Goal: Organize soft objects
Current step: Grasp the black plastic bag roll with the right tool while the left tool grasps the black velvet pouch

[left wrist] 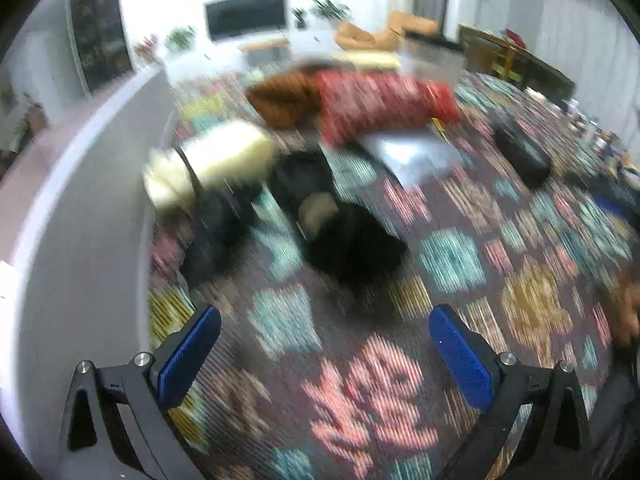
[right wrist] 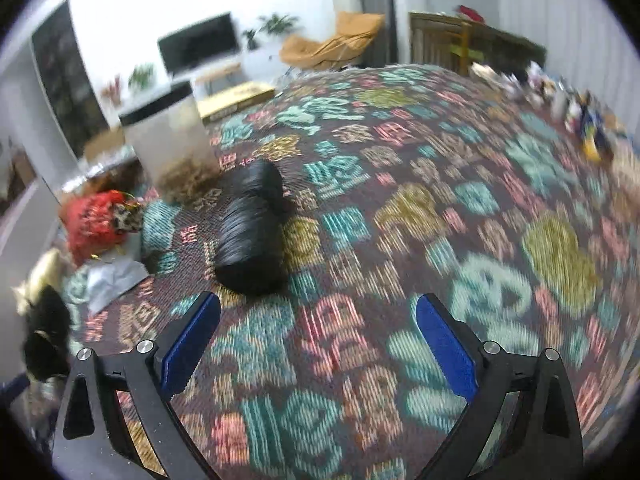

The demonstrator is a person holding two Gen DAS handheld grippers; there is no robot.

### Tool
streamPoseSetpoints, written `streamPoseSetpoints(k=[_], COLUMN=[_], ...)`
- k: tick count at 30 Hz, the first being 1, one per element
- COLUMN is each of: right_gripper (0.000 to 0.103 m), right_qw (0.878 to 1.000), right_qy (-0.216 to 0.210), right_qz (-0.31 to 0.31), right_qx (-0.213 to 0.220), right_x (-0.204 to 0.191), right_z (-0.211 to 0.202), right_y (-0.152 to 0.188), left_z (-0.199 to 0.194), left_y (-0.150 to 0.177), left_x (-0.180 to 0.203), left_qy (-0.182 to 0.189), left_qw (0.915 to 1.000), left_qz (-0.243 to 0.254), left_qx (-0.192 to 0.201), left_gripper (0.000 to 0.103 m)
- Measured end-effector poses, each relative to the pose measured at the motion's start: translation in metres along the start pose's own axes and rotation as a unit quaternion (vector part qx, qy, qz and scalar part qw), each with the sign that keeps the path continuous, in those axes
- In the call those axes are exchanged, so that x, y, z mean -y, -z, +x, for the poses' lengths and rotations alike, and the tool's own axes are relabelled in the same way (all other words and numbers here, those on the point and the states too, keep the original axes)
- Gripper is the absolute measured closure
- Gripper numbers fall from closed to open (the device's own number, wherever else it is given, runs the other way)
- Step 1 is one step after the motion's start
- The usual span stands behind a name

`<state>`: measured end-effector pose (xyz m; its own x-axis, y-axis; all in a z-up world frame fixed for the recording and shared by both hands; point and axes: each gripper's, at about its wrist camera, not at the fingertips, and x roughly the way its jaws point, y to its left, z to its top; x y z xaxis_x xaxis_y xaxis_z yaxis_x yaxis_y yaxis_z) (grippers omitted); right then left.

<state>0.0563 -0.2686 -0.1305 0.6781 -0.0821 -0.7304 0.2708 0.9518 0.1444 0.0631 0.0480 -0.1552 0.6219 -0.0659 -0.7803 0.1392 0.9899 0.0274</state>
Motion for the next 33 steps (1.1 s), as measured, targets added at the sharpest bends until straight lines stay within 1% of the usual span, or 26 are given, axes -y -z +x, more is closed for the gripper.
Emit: streamPoseSetpoints(k=[1,2,3,4,6,7,8,9,10,12,14,16,17,18,20,22,24,25,27,29,30,33], right_gripper=[0.004,0.004,0.004,0.004,0.004,0.004,0.004,0.004,0.004,0.004,0.004,0.004,0.004,0.004,0.004,0.004,0.004,0.004,0.004,0.004,0.004,0.004], right_qw=[1.000,0.999,0.999,0.999,1.000,0.999,0.999,0.999,0.998,0.995,0.991,0.988,0.986,0.985,0.985,0.987,0.990,0.991,0.993,0.994,0.995,0.998], right_qy=[-0.015,-0.023,-0.025,-0.020,-0.016,-0.019,-0.023,-0.027,-0.030,-0.036,-0.043,-0.045,-0.044,-0.045,-0.047,-0.045,-0.041,-0.039,-0.029,-0.027,-0.026,-0.016], right_qz=[0.016,0.022,0.025,0.023,0.021,0.027,0.032,0.040,0.051,0.088,0.122,0.145,0.157,0.162,0.163,0.148,0.129,0.121,0.095,0.065,0.053,0.025], right_qx=[0.006,0.014,0.021,0.019,0.002,-0.008,-0.008,-0.006,0.000,0.020,0.034,0.039,0.039,0.038,0.032,0.031,0.042,0.048,0.067,0.080,0.079,0.049], right_x=[0.003,0.001,0.000,-0.001,-0.003,-0.003,0.001,0.006,0.012,0.027,0.041,0.049,0.054,0.055,0.056,0.050,0.042,0.039,0.029,0.017,0.013,0.001], right_z=[-0.006,-0.008,-0.010,-0.008,-0.001,0.002,0.004,0.003,0.001,-0.007,-0.012,-0.013,-0.013,-0.012,-0.008,-0.008,-0.012,-0.016,-0.025,-0.031,-0.031,-0.024], right_y=[0.001,0.001,0.000,0.001,0.003,0.004,0.003,0.002,0.002,0.004,0.005,0.006,0.006,0.006,0.004,0.002,0.001,0.001,0.000,-0.001,-0.002,-0.001], left_z=[0.001,0.006,0.015,0.025,0.043,0.048,0.054,0.060,0.062,0.057,0.045,0.032,0.028,0.023,0.018,0.011,0.006,0.004,0.003,0.002,0.001,0.000], left_y=[-0.008,-0.016,-0.023,-0.028,-0.035,-0.039,-0.046,-0.053,-0.059,-0.067,-0.069,-0.063,-0.059,-0.053,-0.046,-0.039,-0.035,-0.036,-0.038,-0.045,-0.048,-0.054], left_x=[-0.001,-0.002,-0.004,-0.008,-0.008,0.000,0.013,0.031,0.052,0.085,0.103,0.107,0.103,0.097,0.083,0.064,0.046,0.040,0.036,0.038,0.043,0.062], left_qy=[-0.018,-0.029,-0.035,-0.024,0.016,0.026,0.061,0.108,0.129,0.143,0.145,0.145,0.134,0.110,0.078,0.050,0.032,0.030,0.040,0.054,0.056,0.058], left_qw=[0.9998,0.9996,0.9992,0.9988,0.9963,0.9961,0.9952,0.9918,0.9899,0.9885,0.9886,0.9886,0.9902,0.9931,0.9964,0.9983,0.9985,0.9980,0.9961,0.9952,0.9957,0.9964], left_qz=[-0.003,-0.007,-0.015,-0.032,-0.067,-0.069,-0.061,-0.044,-0.022,0.016,0.020,0.025,0.027,0.026,0.013,-0.010,-0.037,-0.051,-0.073,-0.074,-0.066,-0.053], left_qx=[0.008,0.004,-0.012,-0.029,-0.050,-0.047,-0.047,-0.053,-0.055,-0.046,-0.036,-0.029,-0.028,-0.031,-0.032,-0.029,-0.023,-0.023,-0.028,-0.035,-0.035,-0.031], left_gripper=[0.000,0.000,0.000,0.000,0.000,0.000,0.001,0.001,0.001,0.001,0.001,0.000,0.000,0.000,0.000,0.000,0.000,0.000,0.000,0.000,0.000,0.000])
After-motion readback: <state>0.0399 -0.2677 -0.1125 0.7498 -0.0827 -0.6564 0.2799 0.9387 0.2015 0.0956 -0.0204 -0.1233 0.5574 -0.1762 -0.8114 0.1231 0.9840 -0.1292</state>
